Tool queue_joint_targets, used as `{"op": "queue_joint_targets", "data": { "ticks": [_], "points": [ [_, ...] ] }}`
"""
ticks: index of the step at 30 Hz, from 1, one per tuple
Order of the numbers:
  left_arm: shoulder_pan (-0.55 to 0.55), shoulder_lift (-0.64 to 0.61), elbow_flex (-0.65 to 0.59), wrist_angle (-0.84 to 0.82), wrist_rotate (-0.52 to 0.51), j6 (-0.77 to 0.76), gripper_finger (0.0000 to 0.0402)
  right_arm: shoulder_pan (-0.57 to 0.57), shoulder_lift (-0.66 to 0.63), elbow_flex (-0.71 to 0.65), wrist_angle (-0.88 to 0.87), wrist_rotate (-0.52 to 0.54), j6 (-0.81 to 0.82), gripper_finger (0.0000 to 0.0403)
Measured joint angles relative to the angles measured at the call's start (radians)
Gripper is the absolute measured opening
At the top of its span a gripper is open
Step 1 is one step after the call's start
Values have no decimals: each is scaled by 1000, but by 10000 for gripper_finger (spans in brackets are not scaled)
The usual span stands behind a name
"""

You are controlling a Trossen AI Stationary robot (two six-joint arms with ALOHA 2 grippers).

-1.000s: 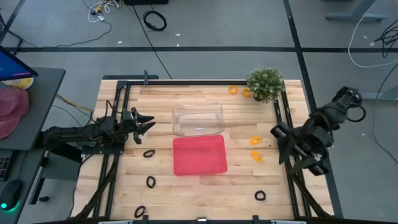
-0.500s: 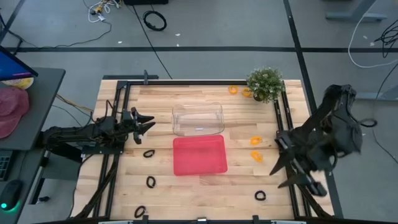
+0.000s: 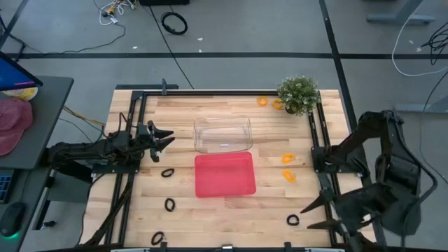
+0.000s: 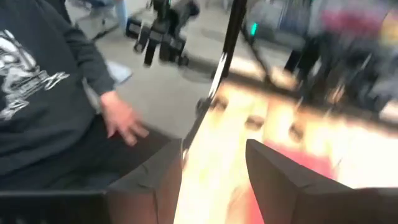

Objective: Sort spring keychains
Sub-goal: Put the black spring keychain into the red bin

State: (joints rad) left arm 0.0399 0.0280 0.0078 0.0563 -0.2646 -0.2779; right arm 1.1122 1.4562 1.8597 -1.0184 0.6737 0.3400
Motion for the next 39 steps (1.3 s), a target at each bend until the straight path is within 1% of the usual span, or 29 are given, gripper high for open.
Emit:
{"op": "queue_joint_targets", "data": {
  "ticks": [4, 9, 10, 13, 15, 18, 20, 25, 28, 31, 33, 37, 39],
  "points": [
    [0, 0, 0, 0, 0, 0, 154, -15, 64, 53, -121, -84, 153, 180],
    [0, 0, 0, 0, 0, 0, 154, -51, 91, 65, -180, -253, 358, 180],
    [0, 0, 0, 0, 0, 0, 154, -58, 97, 65, -201, -270, 395, 180],
    [0, 0, 0, 0, 0, 0, 154, -72, 115, 60, -253, -258, 491, 180],
    [0, 0, 0, 0, 0, 0, 154, -81, 124, 39, -266, -275, 548, 180],
    [0, 0, 0, 0, 0, 0, 154, -89, 149, -1, -289, -356, 644, 180],
    [0, 0, 0, 0, 0, 0, 154, -88, 157, -34, -292, -391, 675, 180],
    [0, 0, 0, 0, 0, 0, 154, -91, 168, -149, -288, -461, 798, 180],
    [0, 0, 0, 0, 0, 0, 154, -92, 167, -222, -276, -533, 873, 180],
    [0, 0, 0, 0, 0, 0, 154, -91, 167, -301, -245, -616, 900, 180],
    [0, 0, 0, 0, 0, 0, 154, -91, 167, -351, -215, -656, 878, 180],
    [0, 0, 0, 1, 0, 0, 154, -92, 167, -457, -101, -665, 804, 180],
    [0, 0, 0, 1, 0, 0, 154, -92, 167, -510, -15, -667, 799, 180]
  ]
}}
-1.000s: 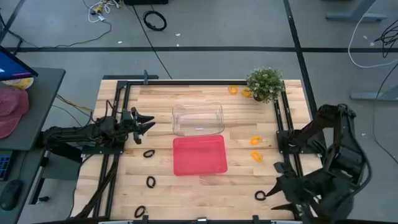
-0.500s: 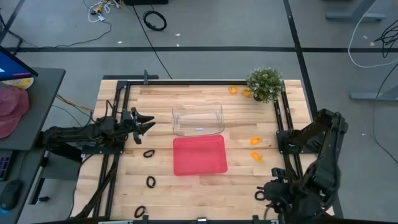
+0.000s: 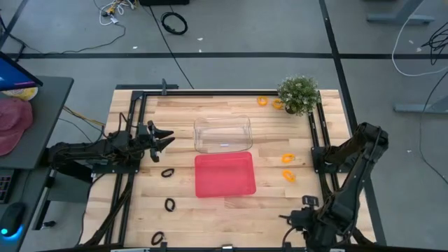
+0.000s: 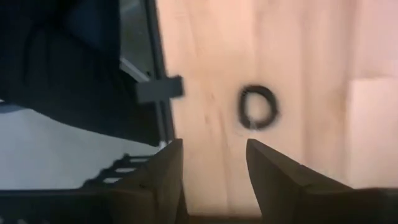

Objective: Sort spring keychains
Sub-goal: Put the black spring keychain into the red bin

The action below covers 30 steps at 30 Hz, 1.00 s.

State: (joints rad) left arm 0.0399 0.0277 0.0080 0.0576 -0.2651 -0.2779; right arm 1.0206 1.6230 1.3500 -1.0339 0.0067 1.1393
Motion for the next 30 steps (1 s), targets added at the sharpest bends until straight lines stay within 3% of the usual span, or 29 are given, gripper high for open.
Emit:
{"op": "queue_joint_targets", "data": {
  "ticks": [7, 14, 18, 30],
  "points": [
    [0, 0, 0, 2, 0, 0, 154, -6, 0, -151, 349, -6, 3, 180],
    [0, 0, 0, 3, -1, 0, 154, -9, 0, -208, 542, -17, -102, 180],
    [0, 0, 0, 4, -1, 0, 154, -9, 0, -208, 532, 3, -141, 180],
    [0, 0, 0, 4, -1, 0, 154, -9, -1, -208, 225, 103, -160, 180]
  ]
}}
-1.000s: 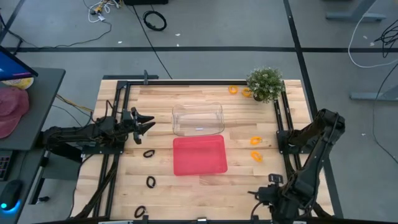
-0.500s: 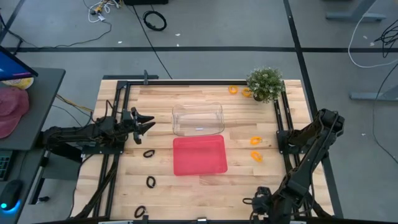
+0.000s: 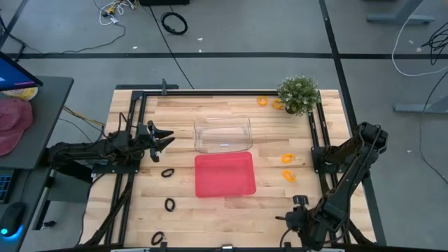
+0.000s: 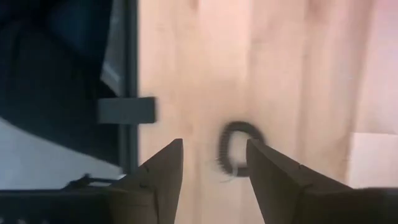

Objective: Sort spring keychains
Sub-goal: Put the black spring keychain into the red bin

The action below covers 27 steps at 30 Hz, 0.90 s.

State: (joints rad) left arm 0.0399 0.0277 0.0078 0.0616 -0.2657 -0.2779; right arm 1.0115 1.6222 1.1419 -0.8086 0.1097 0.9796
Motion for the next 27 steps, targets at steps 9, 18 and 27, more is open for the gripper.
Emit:
{"op": "queue_joint_targets", "data": {
  "ticks": [9, 18, 27],
  "points": [
    [0, 0, 0, 0, 0, 0, 154, 1, 21, -30, 3, 74, -31, 180],
    [0, 0, 0, 1, 0, 0, 154, 1, 22, -270, 248, 14, 9, 180],
    [0, 0, 0, 2, 0, 0, 154, 1, 10, -410, 377, -4, 76, 158]
  ]
}}
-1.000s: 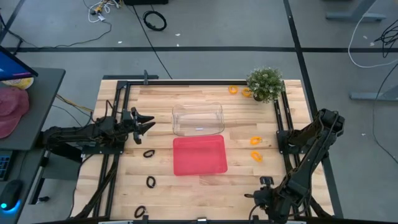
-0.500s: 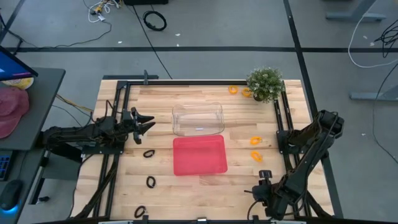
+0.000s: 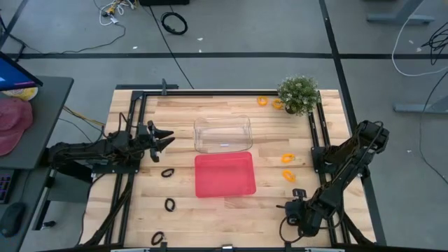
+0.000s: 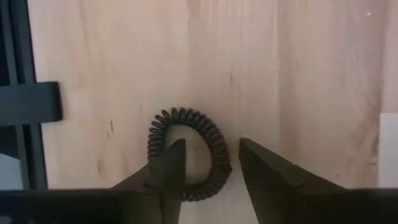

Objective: Sort spring keychains
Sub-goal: Put the black spring keychain into the red bin

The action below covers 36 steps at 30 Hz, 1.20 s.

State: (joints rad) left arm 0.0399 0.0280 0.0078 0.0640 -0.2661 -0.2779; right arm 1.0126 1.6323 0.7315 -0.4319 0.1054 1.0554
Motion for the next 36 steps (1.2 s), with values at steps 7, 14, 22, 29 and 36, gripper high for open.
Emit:
{"op": "queue_joint_targets", "data": {
  "ticks": [7, 14, 22, 29, 36],
  "points": [
    [0, -1, 0, 4, -2, 0, 154, -1, 6, 10, -36, 10, -70, 47],
    [0, -1, 0, 4, -2, 0, 154, 0, 15, 62, -113, 18, -81, 9],
    [0, 0, 0, 6, -1, 0, 154, -4, 19, 177, -175, 209, -180, 2],
    [0, 0, 0, 6, 0, 0, 154, -38, 17, 262, -183, 481, -309, 1],
    [0, 0, 0, 7, 0, 0, 154, -143, -11, 369, -176, 768, -454, 0]
  ]
}}
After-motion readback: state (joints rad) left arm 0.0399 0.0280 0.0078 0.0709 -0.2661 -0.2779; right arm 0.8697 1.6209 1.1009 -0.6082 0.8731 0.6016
